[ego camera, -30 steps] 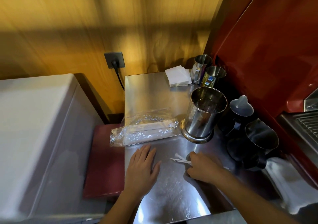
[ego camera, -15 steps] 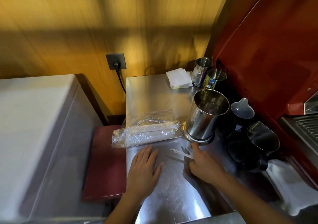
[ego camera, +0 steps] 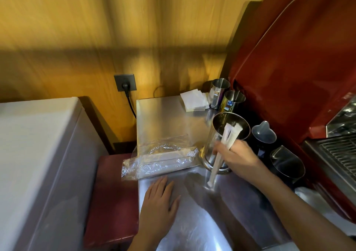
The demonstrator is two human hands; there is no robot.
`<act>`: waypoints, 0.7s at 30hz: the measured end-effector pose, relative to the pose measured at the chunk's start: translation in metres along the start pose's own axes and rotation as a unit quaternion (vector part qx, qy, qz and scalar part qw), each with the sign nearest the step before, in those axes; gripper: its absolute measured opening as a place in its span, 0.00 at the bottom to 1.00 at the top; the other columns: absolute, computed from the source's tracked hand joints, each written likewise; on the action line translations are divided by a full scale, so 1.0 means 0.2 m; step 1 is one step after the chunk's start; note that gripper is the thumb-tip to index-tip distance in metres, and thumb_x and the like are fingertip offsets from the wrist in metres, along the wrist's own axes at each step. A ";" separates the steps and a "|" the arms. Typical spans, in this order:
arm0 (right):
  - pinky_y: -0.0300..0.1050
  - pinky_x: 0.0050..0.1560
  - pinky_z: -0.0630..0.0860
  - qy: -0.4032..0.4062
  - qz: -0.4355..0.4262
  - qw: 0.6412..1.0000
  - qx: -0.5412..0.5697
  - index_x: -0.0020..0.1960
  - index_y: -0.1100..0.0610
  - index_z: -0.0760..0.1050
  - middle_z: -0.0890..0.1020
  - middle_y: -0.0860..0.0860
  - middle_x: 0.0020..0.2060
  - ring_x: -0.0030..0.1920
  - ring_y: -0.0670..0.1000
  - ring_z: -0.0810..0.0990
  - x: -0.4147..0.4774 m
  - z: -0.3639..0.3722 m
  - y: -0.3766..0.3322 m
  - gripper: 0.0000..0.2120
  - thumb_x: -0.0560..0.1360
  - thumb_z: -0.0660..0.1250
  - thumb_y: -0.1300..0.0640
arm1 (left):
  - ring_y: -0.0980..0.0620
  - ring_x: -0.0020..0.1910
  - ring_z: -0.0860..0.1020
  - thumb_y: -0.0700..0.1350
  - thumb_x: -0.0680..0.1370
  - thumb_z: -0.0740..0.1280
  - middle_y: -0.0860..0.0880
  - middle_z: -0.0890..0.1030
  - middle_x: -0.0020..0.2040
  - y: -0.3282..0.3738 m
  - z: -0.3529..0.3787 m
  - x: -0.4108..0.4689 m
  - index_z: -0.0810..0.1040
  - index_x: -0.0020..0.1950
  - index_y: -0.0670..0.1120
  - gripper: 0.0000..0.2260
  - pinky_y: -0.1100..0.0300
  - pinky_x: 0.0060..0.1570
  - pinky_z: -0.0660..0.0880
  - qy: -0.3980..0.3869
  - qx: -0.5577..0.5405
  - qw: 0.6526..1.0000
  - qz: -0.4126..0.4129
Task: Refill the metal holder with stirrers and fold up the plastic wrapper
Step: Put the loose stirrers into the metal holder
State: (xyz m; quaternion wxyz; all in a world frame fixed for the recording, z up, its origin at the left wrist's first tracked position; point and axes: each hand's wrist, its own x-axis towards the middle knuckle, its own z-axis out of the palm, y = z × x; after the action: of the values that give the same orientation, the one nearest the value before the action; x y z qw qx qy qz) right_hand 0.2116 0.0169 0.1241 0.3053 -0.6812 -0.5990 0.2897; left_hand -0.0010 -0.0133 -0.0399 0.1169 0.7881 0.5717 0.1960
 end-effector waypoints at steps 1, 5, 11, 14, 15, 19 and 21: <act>0.39 0.39 0.72 0.016 -0.025 1.000 0.011 0.34 0.59 0.79 0.82 0.53 0.32 0.37 0.51 0.80 0.01 -0.05 -0.03 0.16 0.77 0.61 0.54 | 0.46 0.59 0.78 0.55 0.72 0.60 0.45 0.81 0.58 0.00 0.00 0.00 0.79 0.56 0.46 0.20 0.58 0.61 0.63 -0.003 0.002 1.000 0.001; 0.39 0.33 0.69 0.107 -0.113 0.987 0.044 0.31 0.53 0.75 0.76 0.44 0.23 0.28 0.39 0.76 0.07 -0.22 -0.10 0.14 0.75 0.64 0.58 | 0.46 0.60 0.76 0.55 0.70 0.61 0.45 0.81 0.58 -0.03 0.01 0.00 0.81 0.55 0.45 0.20 0.62 0.64 0.58 0.000 0.005 1.000 0.001; 0.27 0.28 0.69 0.257 -0.154 0.950 0.085 0.31 0.46 0.75 0.79 0.38 0.24 0.28 0.36 0.76 0.19 -0.40 -0.13 0.14 0.74 0.65 0.57 | 0.50 0.59 0.73 0.55 0.69 0.61 0.46 0.82 0.56 -0.03 0.01 0.00 0.82 0.52 0.46 0.19 0.60 0.61 0.62 0.013 0.005 1.000 0.006; 0.46 0.36 0.79 0.215 -0.087 0.972 -0.037 0.34 0.53 0.77 0.79 0.49 0.27 0.31 0.49 0.80 0.27 -0.38 -0.09 0.08 0.73 0.66 0.56 | 0.48 0.58 0.77 0.55 0.70 0.60 0.46 0.82 0.56 -0.02 0.01 0.00 0.81 0.53 0.46 0.19 0.60 0.60 0.63 0.009 0.006 1.000 0.006; 0.53 0.39 0.79 0.174 -0.053 0.978 -0.098 0.36 0.56 0.77 0.79 0.53 0.29 0.34 0.56 0.80 0.29 -0.36 -0.07 0.08 0.72 0.66 0.55 | 0.48 0.58 0.78 0.55 0.70 0.60 0.46 0.82 0.57 -0.02 0.01 0.00 0.81 0.54 0.46 0.19 0.60 0.60 0.63 0.009 0.008 1.000 0.009; 0.46 0.34 0.68 0.034 0.000 0.962 -0.271 0.33 0.56 0.74 0.77 0.51 0.29 0.34 0.56 0.78 0.35 -0.27 -0.02 0.11 0.70 0.67 0.50 | 0.49 0.59 0.75 0.55 0.71 0.61 0.46 0.82 0.57 -0.02 0.00 0.00 0.81 0.54 0.46 0.19 0.60 0.62 0.61 0.005 0.000 1.000 0.006; 0.43 0.31 0.64 -0.010 0.000 0.951 -0.308 0.32 0.54 0.69 0.75 0.49 0.30 0.33 0.53 0.75 0.37 -0.25 -0.01 0.13 0.69 0.68 0.48 | 0.50 0.60 0.73 0.55 0.71 0.61 0.46 0.82 0.57 -0.01 -0.01 0.00 0.81 0.54 0.46 0.19 0.63 0.66 0.57 -0.005 -0.011 1.000 0.002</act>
State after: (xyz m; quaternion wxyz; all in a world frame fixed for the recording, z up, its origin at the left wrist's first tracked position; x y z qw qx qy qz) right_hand 0.2562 0.0872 0.1557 0.0744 -0.7395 -0.6619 0.0975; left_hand -0.0043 -0.0125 -0.0393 0.1284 0.7887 0.5676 0.1984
